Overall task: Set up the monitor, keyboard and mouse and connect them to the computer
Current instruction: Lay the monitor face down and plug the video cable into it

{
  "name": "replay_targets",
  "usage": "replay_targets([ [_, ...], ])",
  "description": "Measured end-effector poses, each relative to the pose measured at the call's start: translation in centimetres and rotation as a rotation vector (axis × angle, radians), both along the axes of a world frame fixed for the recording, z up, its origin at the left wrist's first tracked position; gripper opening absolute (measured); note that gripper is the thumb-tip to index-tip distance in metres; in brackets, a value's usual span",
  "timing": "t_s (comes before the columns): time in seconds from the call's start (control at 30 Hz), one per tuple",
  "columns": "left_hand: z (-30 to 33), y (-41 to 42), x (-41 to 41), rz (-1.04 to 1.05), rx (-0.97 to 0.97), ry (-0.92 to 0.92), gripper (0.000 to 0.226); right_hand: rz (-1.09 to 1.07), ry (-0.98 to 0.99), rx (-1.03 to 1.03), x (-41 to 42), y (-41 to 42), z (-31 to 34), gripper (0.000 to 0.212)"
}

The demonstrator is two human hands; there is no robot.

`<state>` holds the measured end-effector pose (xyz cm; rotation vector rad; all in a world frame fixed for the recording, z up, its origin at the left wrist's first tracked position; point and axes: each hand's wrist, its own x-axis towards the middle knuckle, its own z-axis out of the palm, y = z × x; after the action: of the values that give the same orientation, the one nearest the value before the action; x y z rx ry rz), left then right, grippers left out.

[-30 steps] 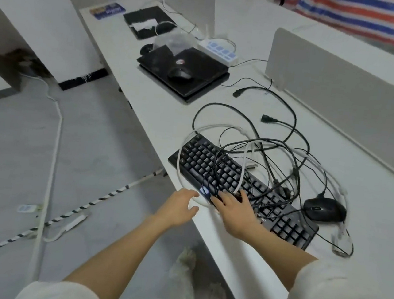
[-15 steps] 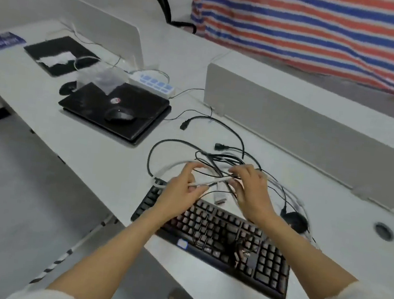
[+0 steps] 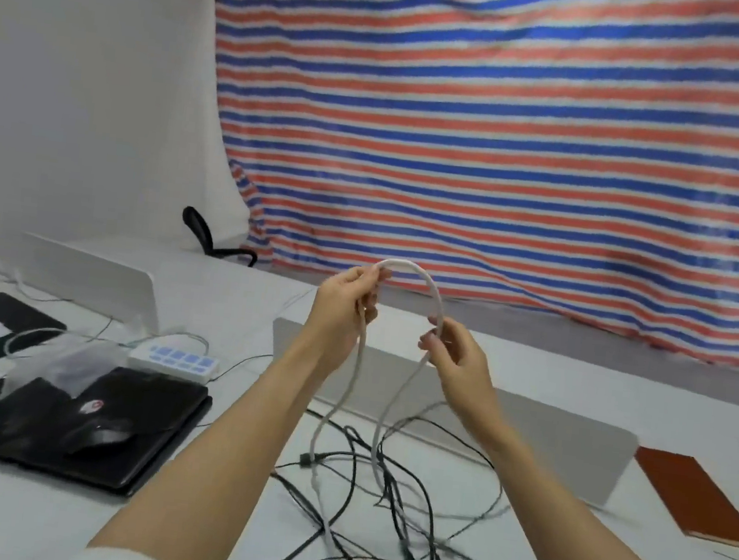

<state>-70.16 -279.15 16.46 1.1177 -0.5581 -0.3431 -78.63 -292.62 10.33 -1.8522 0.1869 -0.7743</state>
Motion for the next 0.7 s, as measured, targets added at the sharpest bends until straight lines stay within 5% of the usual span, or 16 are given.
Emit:
replay_targets([
  [0.23,4.5,-2.5,0.1,-0.222,-0.362,0.413,0.028,0.332,0.197,0.338,-1.5,0.1,-1.6,0.041],
  [0.43,4.4,-3.2,1.3,-0.088,-0.487,0.642,0.023,0.495,0.45,0.265,-2.9,3.6,-6.1,0.013],
  [0.53,3.7,-2.2,2.0,-0.047,-0.279,0.579,0.021,0.299,0.395,0.316,-2.7,3.0,-6.7,0.024],
  [0.7,-1.2,-0.6,1.7,-0.141,0.179,0.353,0.019,0.023,0.171,0.678,-1.0,-1.1,-3.3,0.025],
])
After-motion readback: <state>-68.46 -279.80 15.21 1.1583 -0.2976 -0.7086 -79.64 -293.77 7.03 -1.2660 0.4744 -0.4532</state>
